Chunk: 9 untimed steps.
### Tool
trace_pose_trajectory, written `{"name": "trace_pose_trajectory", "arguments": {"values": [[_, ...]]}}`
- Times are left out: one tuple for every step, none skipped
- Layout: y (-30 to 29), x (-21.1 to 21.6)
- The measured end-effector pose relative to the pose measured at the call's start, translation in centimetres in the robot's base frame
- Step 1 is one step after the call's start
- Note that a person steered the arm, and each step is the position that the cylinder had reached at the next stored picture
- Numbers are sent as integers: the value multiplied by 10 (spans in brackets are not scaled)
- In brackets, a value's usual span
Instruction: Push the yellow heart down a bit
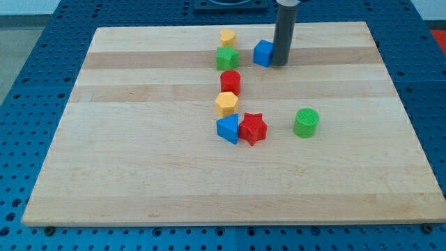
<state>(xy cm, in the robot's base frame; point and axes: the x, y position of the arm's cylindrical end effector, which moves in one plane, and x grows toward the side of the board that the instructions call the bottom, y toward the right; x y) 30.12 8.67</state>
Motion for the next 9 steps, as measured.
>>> {"name": "trace_pose_trajectory", "arguments": {"values": [[-1,-1],[45,-27],[45,-86],[-2,-107],[-67,-96],[-110,-91],[-150,-88],[-154,-88],[-154,-90]]}}
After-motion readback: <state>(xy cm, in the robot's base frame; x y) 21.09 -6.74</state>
